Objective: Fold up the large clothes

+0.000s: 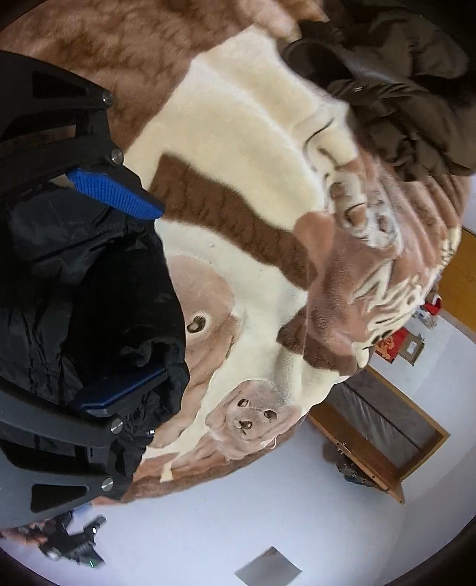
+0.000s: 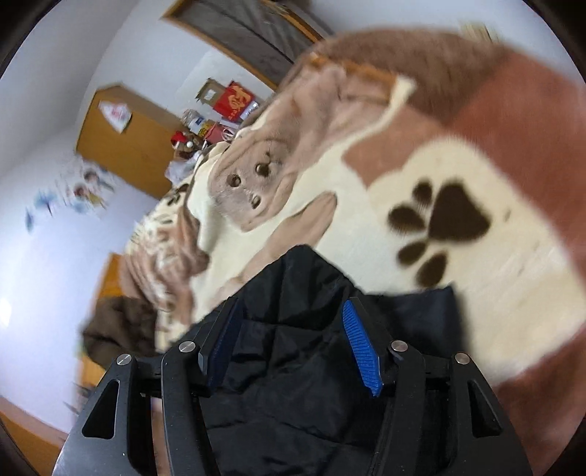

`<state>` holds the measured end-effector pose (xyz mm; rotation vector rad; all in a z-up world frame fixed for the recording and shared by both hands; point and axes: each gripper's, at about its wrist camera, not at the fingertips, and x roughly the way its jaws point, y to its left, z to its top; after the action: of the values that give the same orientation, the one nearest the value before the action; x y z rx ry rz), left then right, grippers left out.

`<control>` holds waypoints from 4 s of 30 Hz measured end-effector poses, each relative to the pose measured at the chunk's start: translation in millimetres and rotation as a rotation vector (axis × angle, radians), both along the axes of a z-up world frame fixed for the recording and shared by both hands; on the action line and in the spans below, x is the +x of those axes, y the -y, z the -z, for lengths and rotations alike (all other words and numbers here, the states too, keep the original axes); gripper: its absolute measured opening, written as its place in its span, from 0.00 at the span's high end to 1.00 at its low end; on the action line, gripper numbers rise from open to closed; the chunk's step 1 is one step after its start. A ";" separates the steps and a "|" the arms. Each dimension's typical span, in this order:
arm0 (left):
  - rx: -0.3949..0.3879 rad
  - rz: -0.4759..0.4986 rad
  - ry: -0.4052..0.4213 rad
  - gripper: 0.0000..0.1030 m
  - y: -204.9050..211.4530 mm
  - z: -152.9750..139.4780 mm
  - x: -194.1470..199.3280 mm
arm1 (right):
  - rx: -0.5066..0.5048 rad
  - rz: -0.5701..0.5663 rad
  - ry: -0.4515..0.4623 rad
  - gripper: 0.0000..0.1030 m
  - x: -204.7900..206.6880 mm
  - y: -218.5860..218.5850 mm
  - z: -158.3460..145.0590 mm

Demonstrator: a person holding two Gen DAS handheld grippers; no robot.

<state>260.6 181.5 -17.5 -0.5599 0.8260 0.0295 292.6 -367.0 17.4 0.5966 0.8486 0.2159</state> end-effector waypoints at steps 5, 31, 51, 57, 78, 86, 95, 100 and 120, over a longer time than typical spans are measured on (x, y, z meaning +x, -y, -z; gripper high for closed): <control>0.170 0.060 0.067 0.20 38.6 -25.4 -13.7 | -0.306 -0.147 0.092 0.44 -10.5 -62.4 -9.5; 0.410 0.183 0.009 0.18 106.9 85.6 56.8 | -0.526 -0.130 -0.077 0.44 51.3 -78.3 115.5; 0.460 0.205 0.034 0.20 95.8 22.5 59.4 | -0.512 -0.075 -0.053 0.44 39.3 -55.4 55.7; 0.288 0.128 -0.081 0.18 57.0 86.8 76.8 | -0.442 -0.013 -0.134 0.44 48.6 -29.1 117.0; 0.293 0.255 0.121 0.21 124.2 1.2 59.0 | -0.512 -0.237 0.085 0.45 30.6 -156.0 33.5; 0.323 0.351 -0.003 0.20 172.2 77.3 90.3 | -0.517 -0.255 -0.017 0.46 54.7 -165.0 99.9; 0.384 0.344 0.022 0.20 183.1 90.0 88.8 | -0.510 -0.240 0.012 0.46 53.4 -162.5 115.3; 0.395 0.344 0.018 0.20 184.3 89.8 91.9 | -0.513 -0.235 0.019 0.46 53.4 -161.8 115.0; 0.315 0.147 -0.044 0.22 60.3 95.6 72.7 | -0.553 -0.053 0.001 0.45 41.6 -64.2 111.9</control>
<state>333.3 121.2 -113.1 -0.2014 0.8828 0.0365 334.2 -302.8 -94.5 0.0564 0.8764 0.0233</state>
